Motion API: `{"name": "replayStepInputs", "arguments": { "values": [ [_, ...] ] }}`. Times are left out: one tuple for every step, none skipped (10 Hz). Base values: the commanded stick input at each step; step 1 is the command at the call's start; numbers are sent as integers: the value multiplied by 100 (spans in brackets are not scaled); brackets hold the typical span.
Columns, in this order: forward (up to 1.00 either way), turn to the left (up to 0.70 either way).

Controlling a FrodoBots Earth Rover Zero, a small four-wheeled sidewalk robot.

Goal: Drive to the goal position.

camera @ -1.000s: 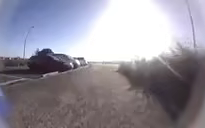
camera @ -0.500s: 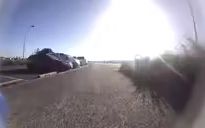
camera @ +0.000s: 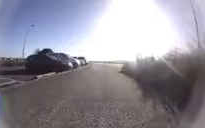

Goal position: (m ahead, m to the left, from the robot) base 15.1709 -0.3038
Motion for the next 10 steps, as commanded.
{"name": "replayStepInputs", "arguments": {
  "values": [
    [70, 0],
    [70, 0],
    [70, 0],
    [70, 0],
    [70, 0],
    [70, 0],
    [70, 0],
    [70, 0],
    [70, 0],
    [70, 0]
  ]
}}
